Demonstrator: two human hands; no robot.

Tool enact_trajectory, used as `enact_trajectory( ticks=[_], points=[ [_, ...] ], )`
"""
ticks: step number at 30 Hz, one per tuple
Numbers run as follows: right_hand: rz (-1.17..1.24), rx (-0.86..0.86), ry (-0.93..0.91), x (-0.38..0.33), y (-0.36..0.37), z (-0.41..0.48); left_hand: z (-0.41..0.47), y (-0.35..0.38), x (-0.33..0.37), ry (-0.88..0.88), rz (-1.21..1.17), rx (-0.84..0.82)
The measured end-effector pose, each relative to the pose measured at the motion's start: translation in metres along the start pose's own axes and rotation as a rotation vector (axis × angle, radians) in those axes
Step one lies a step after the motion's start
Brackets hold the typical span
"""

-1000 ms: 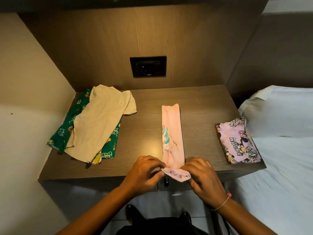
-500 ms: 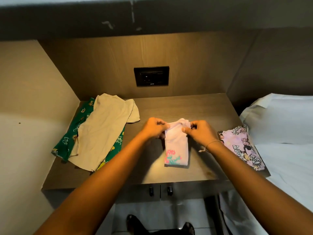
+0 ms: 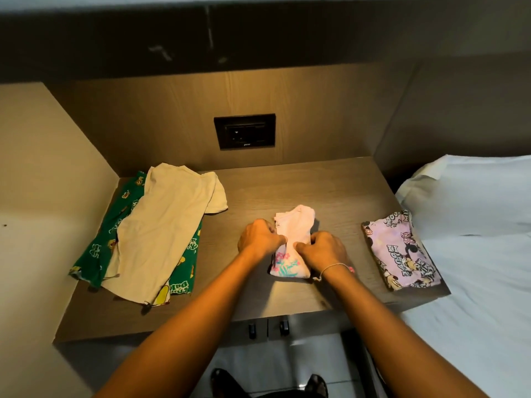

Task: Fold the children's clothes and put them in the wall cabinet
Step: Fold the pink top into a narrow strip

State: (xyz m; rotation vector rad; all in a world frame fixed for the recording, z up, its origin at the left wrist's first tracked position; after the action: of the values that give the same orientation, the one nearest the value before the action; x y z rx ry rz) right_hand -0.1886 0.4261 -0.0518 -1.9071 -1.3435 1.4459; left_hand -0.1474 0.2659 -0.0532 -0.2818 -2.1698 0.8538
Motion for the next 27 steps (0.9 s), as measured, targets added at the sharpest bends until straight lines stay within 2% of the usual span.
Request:
enact_trajectory(
  ticks=[3,6,12,15,19,22,25,27],
  points=[
    [0.021,0.001,0.026,-0.004,0.0,-0.002,-0.001,0.002,0.002,-0.005,-0.089,-0.016],
    [0.142,0.079,-0.02,0.0,0.001,-0.008,-0.003,0.004,0.001,0.036,-0.22,-0.026],
    [0.736,0.08,-0.098,0.006,-0.014,-0.02,-0.02,-0.002,0.021,0.175,-0.527,-0.085],
    [0.868,0.153,-0.176,0.024,-0.055,-0.031,-0.037,0.008,0.051,0.306,-0.607,-0.154],
    [0.763,0.29,-0.179,0.075,-0.119,-0.042,-0.055,0.051,0.104,0.378,-0.724,-0.274],
    [0.602,0.362,-0.12,0.114,-0.156,-0.039,-0.059,0.089,0.139,0.355,-0.727,-0.319],
    [0.459,0.3,0.037,0.146,-0.167,-0.023,-0.057,0.119,0.158,0.338,-0.544,-0.282],
    [0.254,0.269,0.092,0.163,-0.162,-0.016,-0.055,0.131,0.157,0.429,-0.195,-0.182]
  ],
)
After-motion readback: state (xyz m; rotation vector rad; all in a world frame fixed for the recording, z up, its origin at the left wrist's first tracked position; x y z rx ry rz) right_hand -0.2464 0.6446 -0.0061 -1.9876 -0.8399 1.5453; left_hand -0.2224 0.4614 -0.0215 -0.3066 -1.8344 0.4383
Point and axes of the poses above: each hand's wrist, its own z-axis towards the middle knuckle, its own y-axis out of the palm, x = y × z, the point moved 3 cm from there along z, towards the middle knuckle, and after that the axes turned 4 degrees about -x, right-handed, at the moved point
